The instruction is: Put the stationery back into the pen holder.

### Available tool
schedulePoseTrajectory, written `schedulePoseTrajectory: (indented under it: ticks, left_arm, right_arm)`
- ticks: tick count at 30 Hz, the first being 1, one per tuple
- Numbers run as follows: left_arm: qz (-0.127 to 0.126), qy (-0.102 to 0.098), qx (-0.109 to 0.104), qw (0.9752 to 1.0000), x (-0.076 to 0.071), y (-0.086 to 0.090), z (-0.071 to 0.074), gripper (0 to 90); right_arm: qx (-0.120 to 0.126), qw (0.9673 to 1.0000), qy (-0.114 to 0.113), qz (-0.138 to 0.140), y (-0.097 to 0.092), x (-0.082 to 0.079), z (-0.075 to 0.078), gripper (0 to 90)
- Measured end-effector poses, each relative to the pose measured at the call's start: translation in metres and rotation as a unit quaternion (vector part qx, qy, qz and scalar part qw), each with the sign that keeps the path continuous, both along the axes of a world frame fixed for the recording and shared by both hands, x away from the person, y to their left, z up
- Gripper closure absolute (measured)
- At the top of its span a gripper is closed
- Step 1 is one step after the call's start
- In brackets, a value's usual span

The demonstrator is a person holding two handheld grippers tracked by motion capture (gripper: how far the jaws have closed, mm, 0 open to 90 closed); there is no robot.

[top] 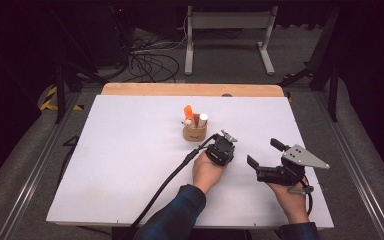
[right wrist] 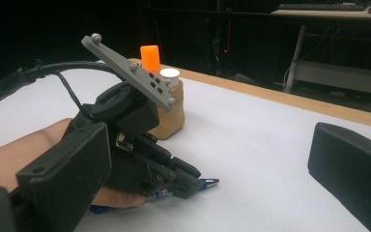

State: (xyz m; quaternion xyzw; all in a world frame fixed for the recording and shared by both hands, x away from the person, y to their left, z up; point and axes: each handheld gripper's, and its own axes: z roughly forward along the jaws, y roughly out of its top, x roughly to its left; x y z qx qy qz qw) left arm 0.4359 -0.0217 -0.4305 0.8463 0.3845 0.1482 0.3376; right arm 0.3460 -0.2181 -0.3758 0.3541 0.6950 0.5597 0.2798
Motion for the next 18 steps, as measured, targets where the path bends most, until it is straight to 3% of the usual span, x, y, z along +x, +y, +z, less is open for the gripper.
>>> schedulePoseTrajectory:
  ticks: [7,11,16,18]
  left_arm:
    - [-0.009,0.003,-0.004,0.9999,0.002,0.003,0.0,80.4]
    - [-0.022,0.023,-0.027,0.9991,0.008,0.01,0.002,80.5]
    - [-0.035,0.007,-0.049,0.9981,0.008,0.015,0.008,80.6]
    - [-0.041,0.01,-0.063,0.9971,0.007,0.017,0.012,80.6]
  right_arm:
    - [-0.004,1.0,0.002,0.004,0.002,0.0,-0.001,2.6]
    - [-0.004,1.0,0.005,0.006,0.002,0.0,-0.001,3.1]
    - [-0.006,0.9999,0.006,0.006,0.003,0.0,-0.002,4.9]
    - [-0.007,0.9999,0.009,0.008,0.004,0.0,-0.003,5.6]
